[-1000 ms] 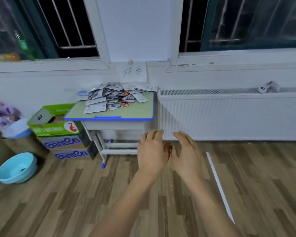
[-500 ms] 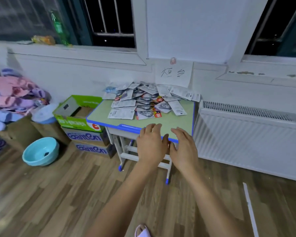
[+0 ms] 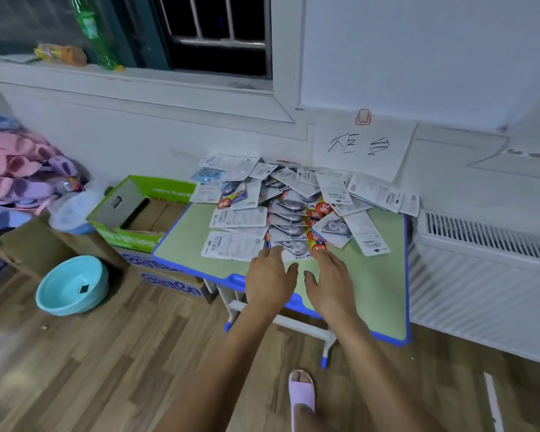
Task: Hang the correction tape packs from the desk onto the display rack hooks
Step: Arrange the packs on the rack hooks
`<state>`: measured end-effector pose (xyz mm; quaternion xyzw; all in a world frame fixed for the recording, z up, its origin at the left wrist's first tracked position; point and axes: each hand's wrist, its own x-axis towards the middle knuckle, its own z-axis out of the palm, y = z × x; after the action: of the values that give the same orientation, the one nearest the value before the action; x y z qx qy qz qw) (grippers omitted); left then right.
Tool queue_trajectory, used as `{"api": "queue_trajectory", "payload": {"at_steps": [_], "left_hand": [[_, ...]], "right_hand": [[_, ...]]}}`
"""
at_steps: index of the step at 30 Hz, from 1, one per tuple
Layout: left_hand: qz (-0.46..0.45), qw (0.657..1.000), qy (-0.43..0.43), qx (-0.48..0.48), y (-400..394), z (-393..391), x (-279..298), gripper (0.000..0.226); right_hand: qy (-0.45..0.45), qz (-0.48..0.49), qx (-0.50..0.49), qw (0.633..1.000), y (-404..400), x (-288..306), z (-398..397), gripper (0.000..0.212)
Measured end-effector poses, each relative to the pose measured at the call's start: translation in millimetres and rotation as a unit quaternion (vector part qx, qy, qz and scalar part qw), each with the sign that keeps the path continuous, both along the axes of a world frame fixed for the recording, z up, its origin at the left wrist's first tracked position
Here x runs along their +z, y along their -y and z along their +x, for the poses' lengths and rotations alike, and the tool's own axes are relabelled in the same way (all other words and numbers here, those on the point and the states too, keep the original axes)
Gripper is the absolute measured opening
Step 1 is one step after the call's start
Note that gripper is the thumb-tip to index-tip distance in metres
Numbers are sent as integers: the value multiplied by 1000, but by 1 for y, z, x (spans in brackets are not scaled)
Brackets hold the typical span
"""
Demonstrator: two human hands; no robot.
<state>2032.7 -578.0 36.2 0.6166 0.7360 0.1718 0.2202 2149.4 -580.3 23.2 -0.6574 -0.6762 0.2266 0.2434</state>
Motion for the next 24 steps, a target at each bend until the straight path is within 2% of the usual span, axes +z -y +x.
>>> {"api": "queue_trajectory", "payload": {"at_steps": [4,7,8,9,10,11,12,13,14,15,18,22,24], "left_hand": [[-65,996,60,32,-60,-5,-22,46],[-109,983,124,77,-105,-5,-41,20],[-124,976,148,99,-116,-4,-44,19],[-130,967,183,124,-129,-4,-50,22],[-146,952,224,150,-138,-2,-53,13],[-152,934,267,180,-148,-1,-58,17],[-167,913,306,213,-156,0,-61,31],[-165,893,344,241,-163,1,-65,32],[-161,880,363,260,-170,2,-69,22],[-158,871,375,277,-175,2,-74,11],[-151,845,402,319,-188,2,-82,14],[-130,855,373,336,-198,0,-91,32],[-123,853,363,355,-201,2,-94,29]], "right_hand": [[1,-30,-6,1000,-71,-20,-2,39],[-2,-44,-11,999,-125,-33,-5,39],[-2,-47,-11,999,-141,-37,-7,40],[1,-52,-6,999,-157,-42,-8,40],[5,-56,0,998,-171,-46,-9,39],[11,-59,8,998,-184,-50,-11,38],[17,-62,15,998,-196,-54,-12,38],[22,-67,22,997,-207,-57,-13,38],[26,-74,28,997,-217,-60,-14,39],[32,-81,34,996,-226,-63,-16,40],[73,-95,73,990,-244,-73,-20,43],[145,-95,103,979,-256,-83,-24,46],[158,-99,85,979,-259,-83,-25,46]]}}
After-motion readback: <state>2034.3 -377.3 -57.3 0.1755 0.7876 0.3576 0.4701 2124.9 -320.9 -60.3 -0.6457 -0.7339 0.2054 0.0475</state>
